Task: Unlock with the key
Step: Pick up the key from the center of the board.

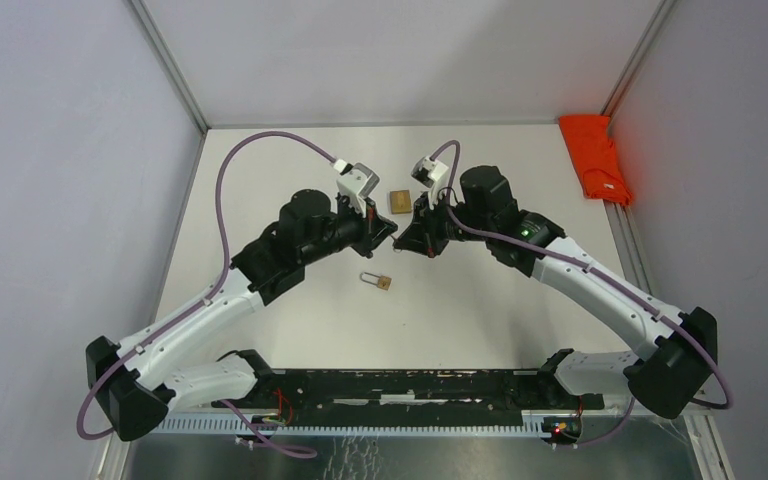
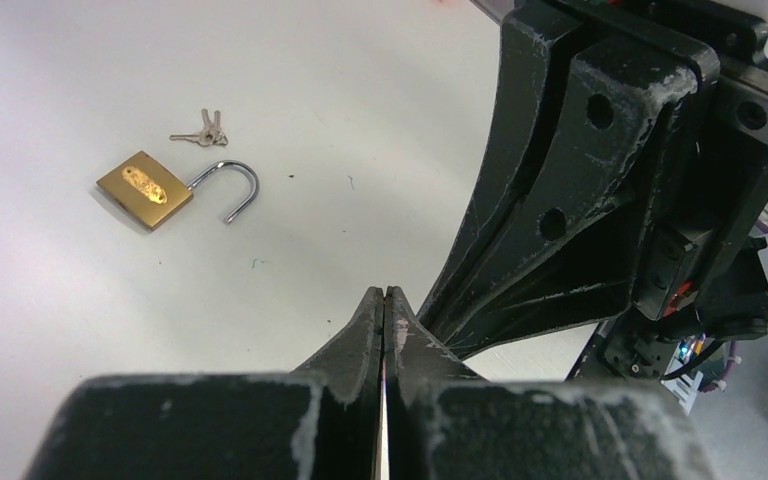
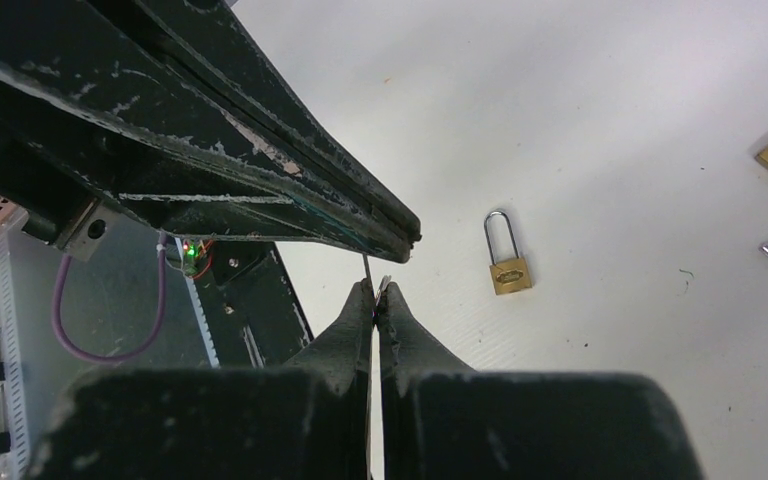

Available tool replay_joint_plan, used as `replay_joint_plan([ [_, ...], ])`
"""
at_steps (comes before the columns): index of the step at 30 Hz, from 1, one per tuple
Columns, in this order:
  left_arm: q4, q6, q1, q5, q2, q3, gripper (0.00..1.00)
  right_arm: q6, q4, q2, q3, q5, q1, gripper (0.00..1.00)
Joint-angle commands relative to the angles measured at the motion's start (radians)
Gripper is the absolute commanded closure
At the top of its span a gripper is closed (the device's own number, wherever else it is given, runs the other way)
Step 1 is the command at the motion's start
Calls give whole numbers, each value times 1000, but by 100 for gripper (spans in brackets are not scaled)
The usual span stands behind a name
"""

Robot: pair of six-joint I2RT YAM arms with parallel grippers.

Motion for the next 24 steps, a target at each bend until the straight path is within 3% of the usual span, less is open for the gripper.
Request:
replay_joint_plan([
  [1,-51,-14,-4,-13,-17,-31,98,-22,63,-28,92,46,-1,100],
  [24,-67,-30,-4,-64,-27,-30,98,-59,19,-54,113,102,-1,100],
])
